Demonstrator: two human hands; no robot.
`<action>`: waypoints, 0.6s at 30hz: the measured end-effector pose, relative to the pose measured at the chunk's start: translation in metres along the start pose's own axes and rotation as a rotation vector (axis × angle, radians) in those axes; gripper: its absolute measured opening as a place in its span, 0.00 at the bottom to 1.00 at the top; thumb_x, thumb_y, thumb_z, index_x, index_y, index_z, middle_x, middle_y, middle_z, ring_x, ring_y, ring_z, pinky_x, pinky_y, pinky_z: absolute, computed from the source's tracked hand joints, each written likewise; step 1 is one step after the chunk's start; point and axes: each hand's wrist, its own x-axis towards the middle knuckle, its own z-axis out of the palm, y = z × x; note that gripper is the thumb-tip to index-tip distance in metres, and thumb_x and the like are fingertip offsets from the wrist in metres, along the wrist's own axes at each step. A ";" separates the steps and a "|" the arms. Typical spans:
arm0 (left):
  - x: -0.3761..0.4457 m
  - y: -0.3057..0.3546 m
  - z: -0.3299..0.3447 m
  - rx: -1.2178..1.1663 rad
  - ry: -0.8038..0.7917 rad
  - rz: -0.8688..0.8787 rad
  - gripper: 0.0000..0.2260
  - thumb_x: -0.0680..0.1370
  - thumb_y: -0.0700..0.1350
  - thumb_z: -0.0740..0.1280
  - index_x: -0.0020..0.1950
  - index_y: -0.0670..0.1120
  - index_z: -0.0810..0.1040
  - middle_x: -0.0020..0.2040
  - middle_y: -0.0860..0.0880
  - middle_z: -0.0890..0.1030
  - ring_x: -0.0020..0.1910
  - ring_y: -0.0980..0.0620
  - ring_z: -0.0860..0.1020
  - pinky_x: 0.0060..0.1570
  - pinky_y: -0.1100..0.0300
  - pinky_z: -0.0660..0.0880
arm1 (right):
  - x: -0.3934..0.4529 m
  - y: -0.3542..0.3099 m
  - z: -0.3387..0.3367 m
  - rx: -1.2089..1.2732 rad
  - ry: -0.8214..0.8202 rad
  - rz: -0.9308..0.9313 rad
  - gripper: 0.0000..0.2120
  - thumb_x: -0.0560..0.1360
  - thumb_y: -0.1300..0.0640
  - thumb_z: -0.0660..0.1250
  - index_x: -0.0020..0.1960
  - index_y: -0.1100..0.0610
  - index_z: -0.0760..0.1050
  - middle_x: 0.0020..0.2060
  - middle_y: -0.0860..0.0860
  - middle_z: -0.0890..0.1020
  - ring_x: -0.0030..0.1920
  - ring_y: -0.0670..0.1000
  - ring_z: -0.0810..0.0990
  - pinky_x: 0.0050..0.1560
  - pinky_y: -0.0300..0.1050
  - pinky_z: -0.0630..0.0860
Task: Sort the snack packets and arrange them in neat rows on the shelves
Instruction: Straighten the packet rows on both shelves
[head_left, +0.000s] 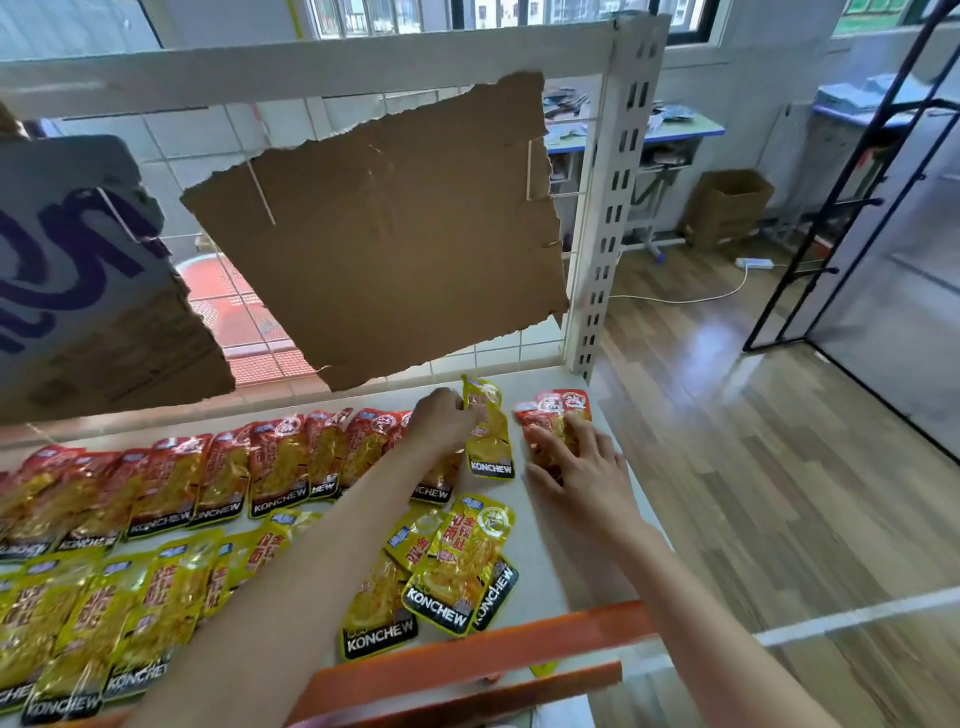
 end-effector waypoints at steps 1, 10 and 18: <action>-0.002 -0.007 -0.005 -0.063 0.043 -0.018 0.19 0.77 0.49 0.65 0.31 0.46 0.63 0.30 0.47 0.69 0.33 0.46 0.70 0.32 0.58 0.63 | 0.001 0.000 -0.001 -0.020 0.002 0.002 0.24 0.76 0.39 0.57 0.71 0.37 0.59 0.74 0.49 0.54 0.73 0.53 0.51 0.70 0.49 0.52; -0.053 -0.028 -0.029 -0.554 0.048 -0.020 0.07 0.76 0.44 0.67 0.43 0.41 0.77 0.37 0.46 0.76 0.38 0.49 0.75 0.46 0.49 0.76 | 0.017 -0.049 -0.016 0.451 -0.015 -0.067 0.21 0.81 0.45 0.51 0.67 0.53 0.70 0.65 0.55 0.73 0.67 0.53 0.69 0.66 0.46 0.60; -0.132 -0.063 0.002 0.019 0.092 0.256 0.10 0.80 0.45 0.59 0.60 0.50 0.74 0.53 0.53 0.70 0.51 0.60 0.72 0.52 0.65 0.68 | -0.028 -0.012 -0.024 0.881 -0.163 0.088 0.25 0.74 0.62 0.68 0.67 0.48 0.67 0.51 0.53 0.80 0.50 0.53 0.80 0.49 0.45 0.75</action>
